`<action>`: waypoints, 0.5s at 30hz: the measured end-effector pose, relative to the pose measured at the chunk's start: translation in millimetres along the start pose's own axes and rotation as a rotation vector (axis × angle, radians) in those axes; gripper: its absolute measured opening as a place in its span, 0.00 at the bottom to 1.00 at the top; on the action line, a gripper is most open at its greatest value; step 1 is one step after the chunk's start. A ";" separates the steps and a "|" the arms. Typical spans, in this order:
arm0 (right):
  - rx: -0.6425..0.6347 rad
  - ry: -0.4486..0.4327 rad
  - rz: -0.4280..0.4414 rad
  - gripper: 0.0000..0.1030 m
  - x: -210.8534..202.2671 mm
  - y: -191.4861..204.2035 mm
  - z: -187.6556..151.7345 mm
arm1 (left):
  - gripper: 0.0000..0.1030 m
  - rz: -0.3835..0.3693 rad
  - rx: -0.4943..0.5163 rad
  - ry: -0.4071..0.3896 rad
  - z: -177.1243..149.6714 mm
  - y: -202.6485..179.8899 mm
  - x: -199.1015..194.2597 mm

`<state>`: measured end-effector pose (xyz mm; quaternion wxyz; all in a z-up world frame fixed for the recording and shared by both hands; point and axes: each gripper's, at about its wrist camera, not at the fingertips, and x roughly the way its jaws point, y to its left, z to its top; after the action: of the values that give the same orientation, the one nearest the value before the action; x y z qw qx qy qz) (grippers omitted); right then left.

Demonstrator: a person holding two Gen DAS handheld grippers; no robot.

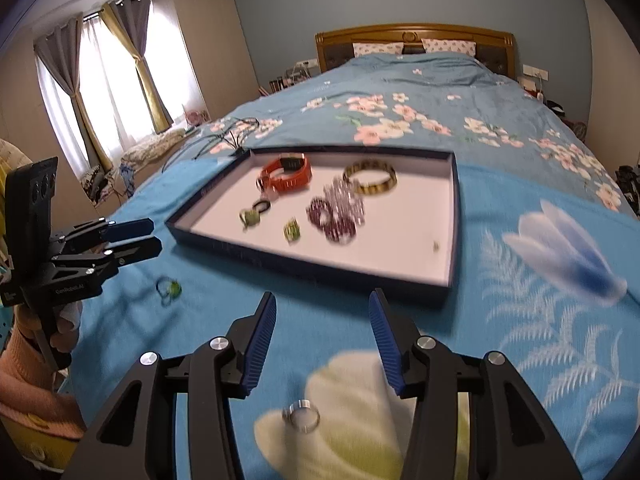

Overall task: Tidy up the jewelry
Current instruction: 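Withdraw both open tools toward the silver ring and green stone ring, then grasp the silver ring with the right tool while the left tool grasps the green stone ring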

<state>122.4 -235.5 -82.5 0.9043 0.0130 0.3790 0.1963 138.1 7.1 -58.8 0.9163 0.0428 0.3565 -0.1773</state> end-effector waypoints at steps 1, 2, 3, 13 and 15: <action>-0.001 0.007 -0.004 0.45 -0.4 0.1 -3.5 | 0.52 -0.005 0.001 0.008 -4.7 -0.8 -0.7; -0.001 0.016 -0.008 0.45 -1.5 0.5 -8.5 | 0.52 -0.007 0.001 0.015 -8.2 -2.4 0.5; 0.000 0.025 -0.010 0.45 -2.2 0.6 -12.4 | 0.52 -0.010 0.003 0.021 -11.4 -3.4 0.5; -0.027 0.088 -0.029 0.45 -6.7 10.1 -46.9 | 0.52 -0.036 0.039 0.074 -29.5 -17.9 5.9; -0.033 0.088 -0.035 0.45 -7.4 12.5 -48.4 | 0.53 -0.042 0.033 0.088 -31.1 -17.9 8.8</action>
<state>80.0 -232.7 -109.8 0.8901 -0.0169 0.4151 0.1871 117.9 -5.8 -86.9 0.8950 0.0584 0.3942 -0.2003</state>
